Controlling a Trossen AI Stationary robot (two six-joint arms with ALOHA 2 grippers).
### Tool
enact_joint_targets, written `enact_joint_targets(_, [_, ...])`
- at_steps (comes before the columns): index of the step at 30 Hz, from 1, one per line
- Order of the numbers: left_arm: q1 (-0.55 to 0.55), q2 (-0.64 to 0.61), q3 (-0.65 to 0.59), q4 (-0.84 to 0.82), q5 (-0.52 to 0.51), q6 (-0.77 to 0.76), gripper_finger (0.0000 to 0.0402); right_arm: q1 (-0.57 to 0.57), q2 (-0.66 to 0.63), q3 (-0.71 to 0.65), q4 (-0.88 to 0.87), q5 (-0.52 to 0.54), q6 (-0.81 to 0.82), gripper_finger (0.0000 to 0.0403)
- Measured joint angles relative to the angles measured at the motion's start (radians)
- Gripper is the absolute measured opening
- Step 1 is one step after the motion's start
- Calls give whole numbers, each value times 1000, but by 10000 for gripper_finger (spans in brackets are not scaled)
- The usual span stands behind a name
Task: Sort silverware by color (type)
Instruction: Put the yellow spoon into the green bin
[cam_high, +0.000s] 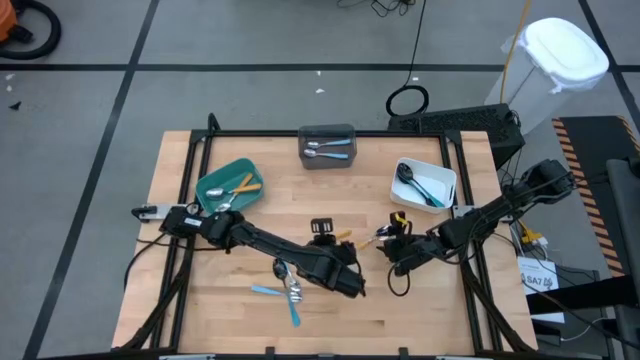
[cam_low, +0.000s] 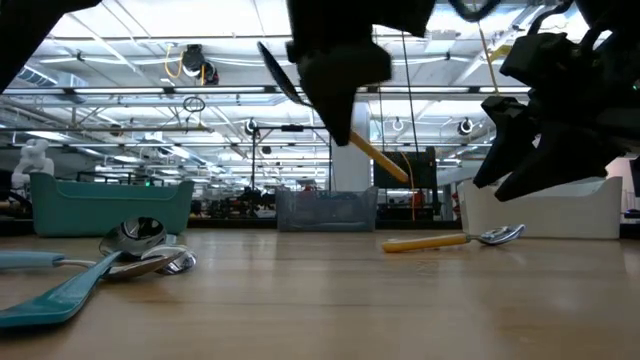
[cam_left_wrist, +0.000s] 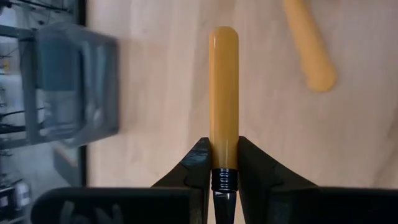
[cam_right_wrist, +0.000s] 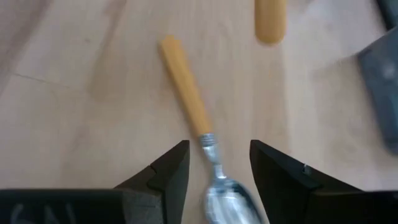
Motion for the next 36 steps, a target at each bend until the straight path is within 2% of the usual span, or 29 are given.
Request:
enact_joint_targets(6, [-4, -96, 0, -22, -49, 12, 50, -1, 0, 0, 28, 107, -95, 164])
enact_joint_targets(15, [-1, -203, 1, -27, -189, 29, 50, -1, 0, 0, 34, 79, -137, 164])
enact_joint_targets(23, [60, -204, -13, -25, -190, 56, 50, 0, 0, 0, 34, 52, -177, 164])
enact_joint_targets(27, [85, -204, -75, -14, -193, -27, 50, 0, 0, 0, 34, 52, -181, 164])
enact_joint_targets(36, [32, -203, -287, 301, -309, -150, 50, 0, 0, 0, 32, 50, -180, 164])
